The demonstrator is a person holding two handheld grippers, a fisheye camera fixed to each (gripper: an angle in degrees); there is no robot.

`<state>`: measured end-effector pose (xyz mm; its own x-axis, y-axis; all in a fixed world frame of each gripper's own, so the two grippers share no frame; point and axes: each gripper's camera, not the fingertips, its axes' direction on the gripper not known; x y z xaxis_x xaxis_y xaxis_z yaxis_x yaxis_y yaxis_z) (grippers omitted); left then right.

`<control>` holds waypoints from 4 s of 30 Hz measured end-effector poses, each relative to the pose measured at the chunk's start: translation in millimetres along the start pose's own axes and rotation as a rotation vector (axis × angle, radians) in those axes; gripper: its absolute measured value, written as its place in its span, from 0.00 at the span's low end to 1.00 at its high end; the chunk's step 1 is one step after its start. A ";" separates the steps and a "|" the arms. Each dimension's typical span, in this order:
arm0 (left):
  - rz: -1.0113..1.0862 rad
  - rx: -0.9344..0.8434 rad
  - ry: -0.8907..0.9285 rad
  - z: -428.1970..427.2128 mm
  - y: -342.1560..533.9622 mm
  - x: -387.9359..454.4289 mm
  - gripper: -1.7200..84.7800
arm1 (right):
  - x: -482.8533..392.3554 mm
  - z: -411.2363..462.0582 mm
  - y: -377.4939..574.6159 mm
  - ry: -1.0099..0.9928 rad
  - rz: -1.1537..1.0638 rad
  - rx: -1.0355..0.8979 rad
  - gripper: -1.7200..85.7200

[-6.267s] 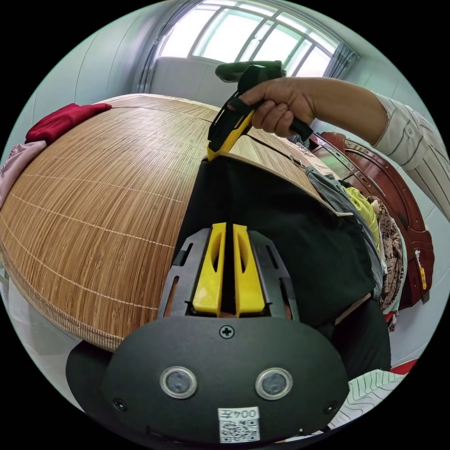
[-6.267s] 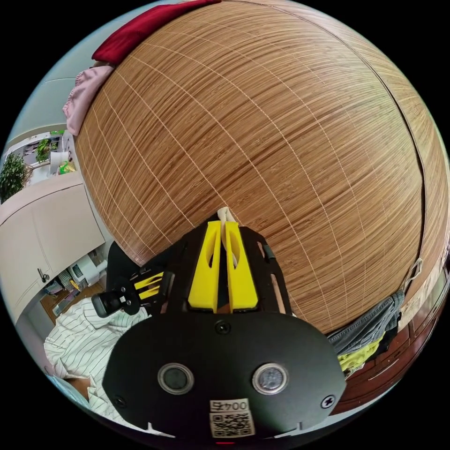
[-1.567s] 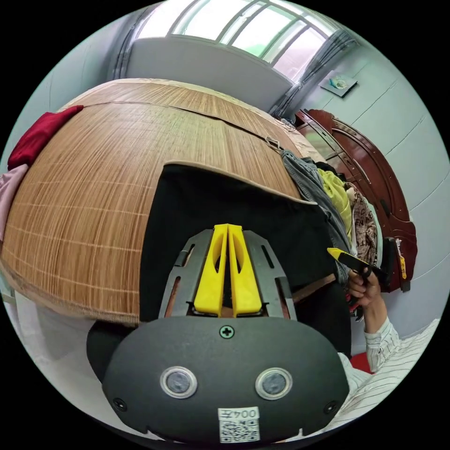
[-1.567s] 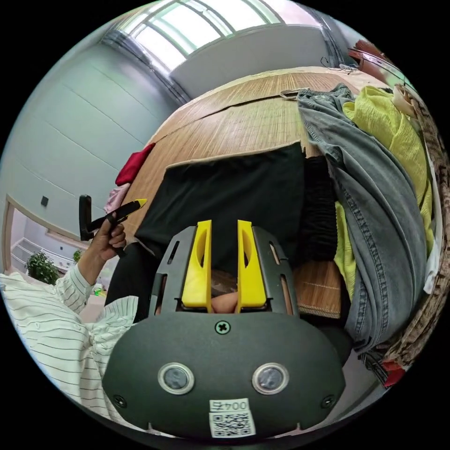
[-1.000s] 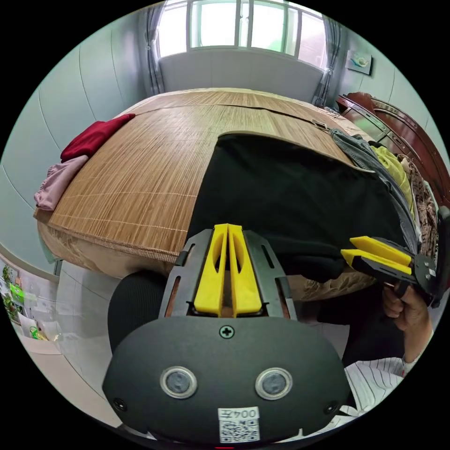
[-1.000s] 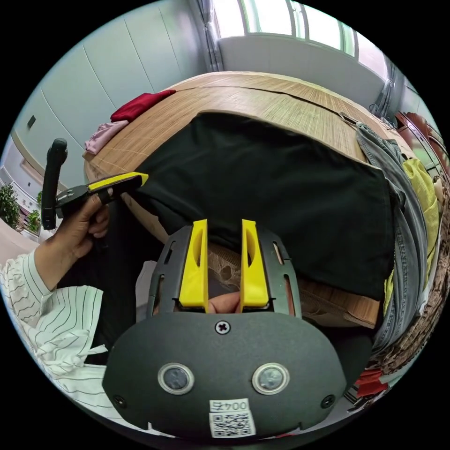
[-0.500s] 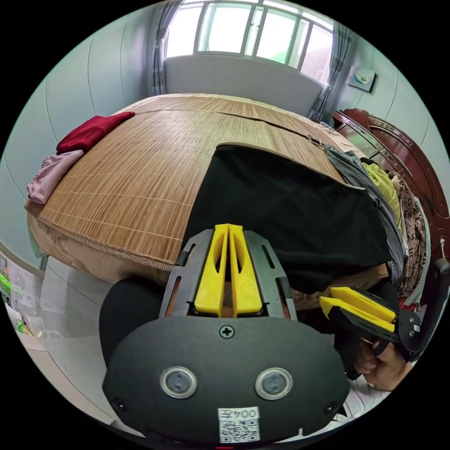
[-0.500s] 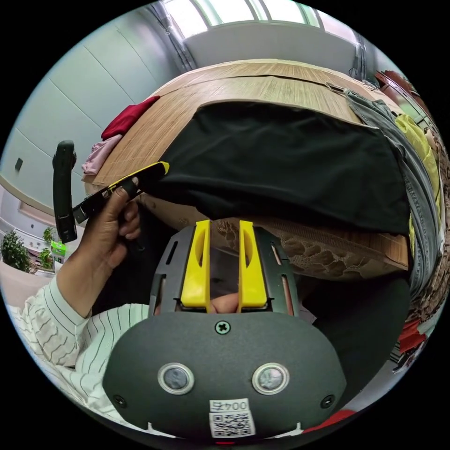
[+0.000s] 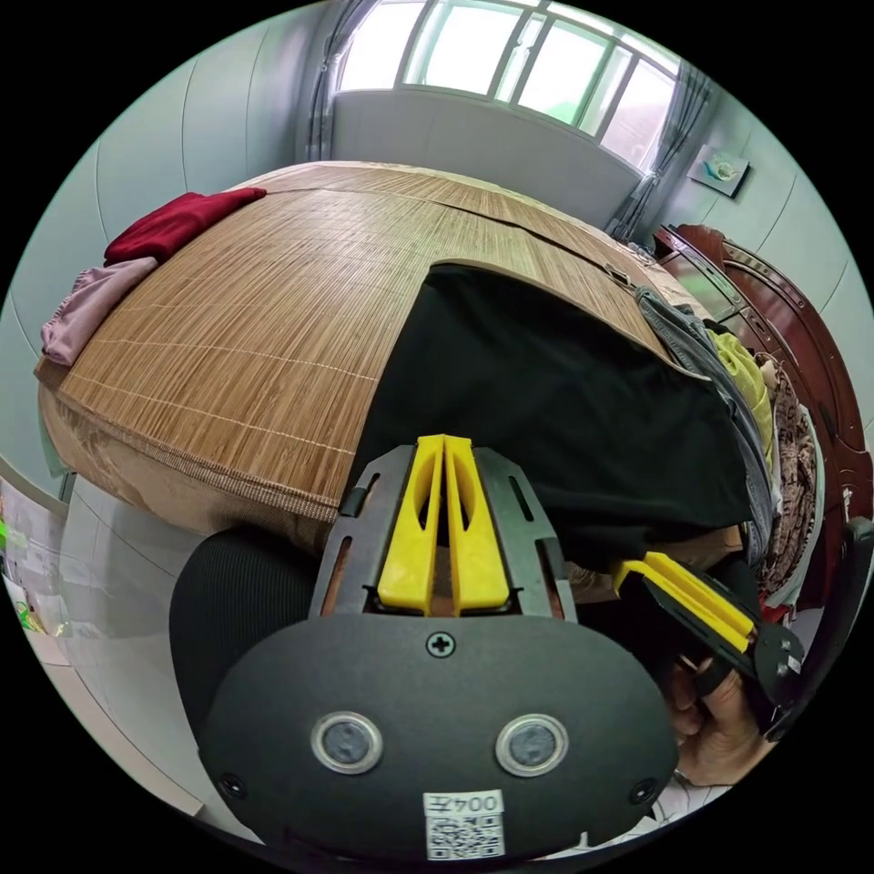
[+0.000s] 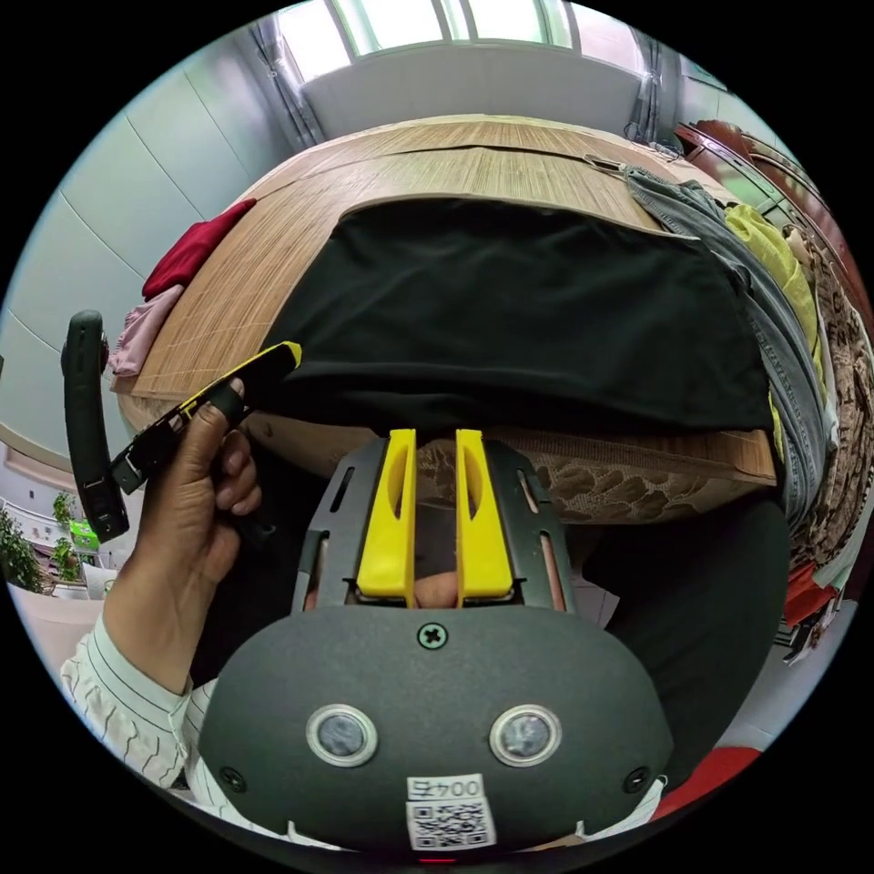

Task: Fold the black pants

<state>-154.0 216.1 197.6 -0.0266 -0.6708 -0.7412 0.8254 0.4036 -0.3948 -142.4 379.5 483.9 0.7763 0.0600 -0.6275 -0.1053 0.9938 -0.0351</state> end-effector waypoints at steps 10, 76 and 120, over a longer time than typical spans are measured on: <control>0.001 -0.004 0.036 -3.1 2.1 -16.9 0.03 | 4.0 -3.7 26.2 -0.025 -0.090 -0.080 0.02; 0.429 -0.048 0.419 40.3 -63.8 310.2 0.02 | 488.2 89.8 147.1 -0.620 0.581 0.310 0.21; 0.049 -0.005 0.306 161.9 -154.9 442.5 0.02 | 483.2 71.2 54.0 -0.253 0.393 0.345 0.08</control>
<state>-202.3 -243.9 18.7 -0.1560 -0.4319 -0.8883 0.8269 0.4348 -0.3566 271.3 468.9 234.2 0.8489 0.4087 -0.3352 -0.2396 0.8628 0.4451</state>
